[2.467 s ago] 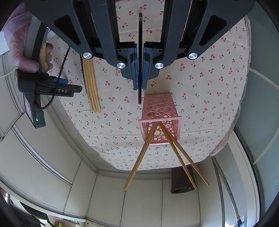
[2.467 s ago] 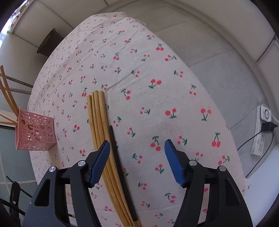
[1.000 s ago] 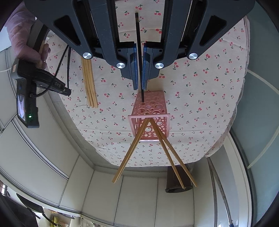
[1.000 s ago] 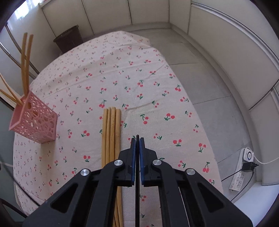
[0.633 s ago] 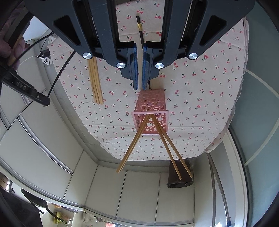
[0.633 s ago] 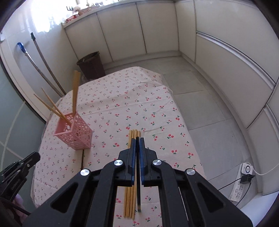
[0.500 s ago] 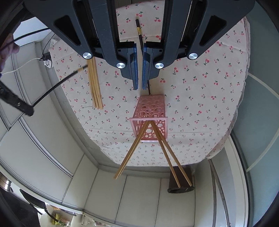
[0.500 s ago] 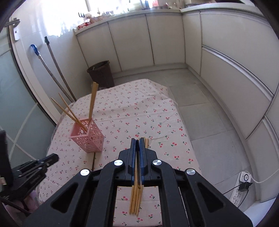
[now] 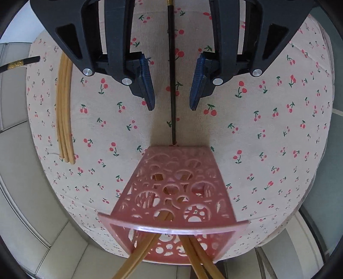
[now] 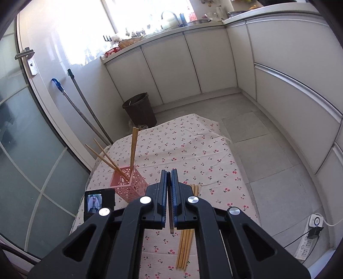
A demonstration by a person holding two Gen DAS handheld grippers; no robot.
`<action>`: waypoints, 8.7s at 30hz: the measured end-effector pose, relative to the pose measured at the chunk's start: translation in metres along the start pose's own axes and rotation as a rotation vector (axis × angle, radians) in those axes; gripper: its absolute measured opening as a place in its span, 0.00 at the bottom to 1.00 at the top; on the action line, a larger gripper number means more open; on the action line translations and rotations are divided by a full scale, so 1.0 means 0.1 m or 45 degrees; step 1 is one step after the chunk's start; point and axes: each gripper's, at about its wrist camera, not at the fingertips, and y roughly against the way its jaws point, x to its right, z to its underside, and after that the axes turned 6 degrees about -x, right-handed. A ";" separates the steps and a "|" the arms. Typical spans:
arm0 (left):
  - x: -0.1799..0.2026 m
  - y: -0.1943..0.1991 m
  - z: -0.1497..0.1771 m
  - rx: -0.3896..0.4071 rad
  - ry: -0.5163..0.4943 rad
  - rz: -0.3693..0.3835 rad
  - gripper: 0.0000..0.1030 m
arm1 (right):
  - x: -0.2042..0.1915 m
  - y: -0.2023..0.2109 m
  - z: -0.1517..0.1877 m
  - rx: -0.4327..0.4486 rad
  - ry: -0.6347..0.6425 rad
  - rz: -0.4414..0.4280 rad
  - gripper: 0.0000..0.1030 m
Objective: Organize utensils
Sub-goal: 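Carry the black chopstick and wooden chopstick over the pink basket with both grippers, then lower both chopsticks into the pink basket and open both grippers, then move both grippers back to the chopstick pile beside the basket, then grasp a wooden chopstick with the left gripper while the right gripper grasps another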
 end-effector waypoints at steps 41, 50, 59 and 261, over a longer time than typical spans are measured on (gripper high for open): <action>-0.61 2.39 0.61 0.738 -0.037 0.332 0.03 | -0.45 0.30 -0.36 0.124 0.021 -0.124 0.04; -0.69 2.69 -0.02 0.873 0.063 0.307 0.03 | -0.54 0.27 -0.70 0.208 0.015 -0.177 0.04; -0.67 2.27 -0.46 0.797 0.107 0.236 0.03 | -0.52 -0.13 -0.80 0.127 -0.036 -0.200 0.04; 0.04 1.29 0.20 0.348 -0.155 0.254 0.07 | 0.68 -2.61 0.20 -0.635 -0.227 0.480 0.62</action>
